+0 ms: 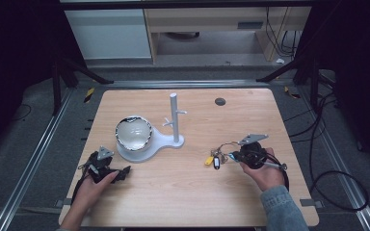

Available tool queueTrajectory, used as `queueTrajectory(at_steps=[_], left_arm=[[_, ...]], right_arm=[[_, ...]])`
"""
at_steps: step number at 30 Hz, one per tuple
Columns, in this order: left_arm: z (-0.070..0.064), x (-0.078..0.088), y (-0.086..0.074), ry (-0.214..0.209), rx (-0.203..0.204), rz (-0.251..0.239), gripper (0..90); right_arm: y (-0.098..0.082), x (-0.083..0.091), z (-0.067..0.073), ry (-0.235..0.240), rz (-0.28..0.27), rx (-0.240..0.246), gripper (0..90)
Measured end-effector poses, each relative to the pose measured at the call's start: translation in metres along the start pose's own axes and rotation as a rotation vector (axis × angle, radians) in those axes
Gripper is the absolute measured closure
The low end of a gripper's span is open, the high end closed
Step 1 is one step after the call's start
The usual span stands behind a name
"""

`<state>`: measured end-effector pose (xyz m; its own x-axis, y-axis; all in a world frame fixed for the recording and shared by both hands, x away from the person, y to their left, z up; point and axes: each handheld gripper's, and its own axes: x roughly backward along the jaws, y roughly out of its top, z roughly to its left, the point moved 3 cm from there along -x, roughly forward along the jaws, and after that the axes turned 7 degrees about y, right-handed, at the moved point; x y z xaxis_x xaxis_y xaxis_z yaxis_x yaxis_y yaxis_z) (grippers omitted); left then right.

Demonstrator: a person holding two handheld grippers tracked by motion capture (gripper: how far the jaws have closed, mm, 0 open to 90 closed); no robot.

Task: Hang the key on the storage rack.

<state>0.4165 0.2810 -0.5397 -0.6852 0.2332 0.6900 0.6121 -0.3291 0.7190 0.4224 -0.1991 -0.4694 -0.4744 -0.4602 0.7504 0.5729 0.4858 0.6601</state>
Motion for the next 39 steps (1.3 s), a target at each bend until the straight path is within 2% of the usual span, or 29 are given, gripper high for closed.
queueTrajectory(at_steps=[9, 17, 20, 21, 28, 39], left_arm=[[0.0, 0.0, 0.0, 0.0, 0.0, 0.0, 0.0], [0.0, 0.0, 0.0, 0.0, 0.0, 0.0, 0.0], [0.0, 0.0, 0.0, 0.0, 0.0, 0.0, 0.0], [0.0, 0.0, 0.0, 0.001, 0.001, 0.0, 0.0], [0.0, 0.0, 0.0, 0.002, 0.001, 0.0, 0.0], [0.0, 0.0, 0.0, 0.002, 0.001, 0.0, 0.0]], right_arm=[[0.031, 0.02, -0.007, 0.03, -0.039, 0.026, 88.7], [0.06, 0.033, -0.011, 0.037, -0.031, 0.073, 88.8], [0.066, 0.036, -0.011, 0.05, -0.031, 0.077, 88.8], [0.075, 0.04, -0.012, 0.057, -0.03, 0.087, 88.7], [0.099, 0.046, -0.008, 0.08, -0.031, 0.116, 88.7], [0.133, 0.054, -0.003, 0.092, -0.019, 0.155, 88.8]])
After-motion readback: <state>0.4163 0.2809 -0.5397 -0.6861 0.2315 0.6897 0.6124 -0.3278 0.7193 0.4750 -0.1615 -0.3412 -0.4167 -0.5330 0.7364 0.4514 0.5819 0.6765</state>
